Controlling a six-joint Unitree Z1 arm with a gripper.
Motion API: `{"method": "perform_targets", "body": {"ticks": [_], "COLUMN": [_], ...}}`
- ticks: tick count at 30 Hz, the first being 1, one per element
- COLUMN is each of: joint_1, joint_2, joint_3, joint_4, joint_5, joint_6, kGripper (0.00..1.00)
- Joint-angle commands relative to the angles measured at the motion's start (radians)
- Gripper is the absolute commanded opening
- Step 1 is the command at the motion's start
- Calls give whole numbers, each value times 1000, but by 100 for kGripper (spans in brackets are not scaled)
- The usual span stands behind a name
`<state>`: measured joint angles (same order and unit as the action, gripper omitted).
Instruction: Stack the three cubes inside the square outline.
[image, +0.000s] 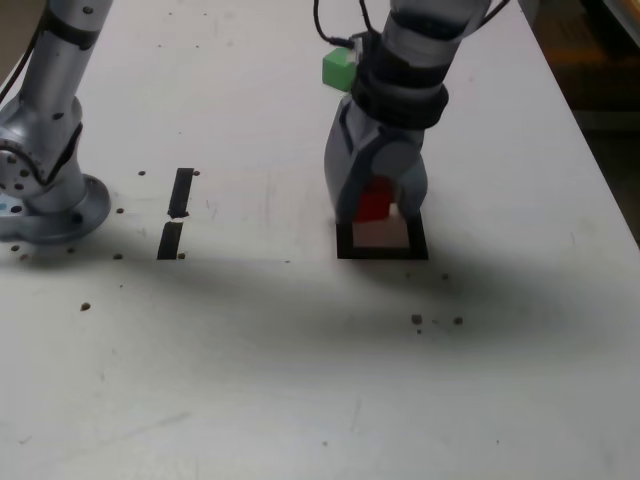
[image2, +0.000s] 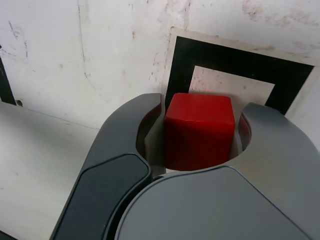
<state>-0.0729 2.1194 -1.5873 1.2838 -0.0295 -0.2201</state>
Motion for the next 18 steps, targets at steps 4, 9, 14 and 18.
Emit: {"method": "perform_targets", "body": {"ticks": [4,9,14,18], "joint_1": [1,1,1,1], "joint_2": [25,32,40,17], "joint_3": [2,1,3,13], "joint_4": [-24,-26,-29,-30], "joint_5": [-3,-3,-14,-20], "joint_6": [9,29,62,75], "kGripper": [12,22,65,91]}}
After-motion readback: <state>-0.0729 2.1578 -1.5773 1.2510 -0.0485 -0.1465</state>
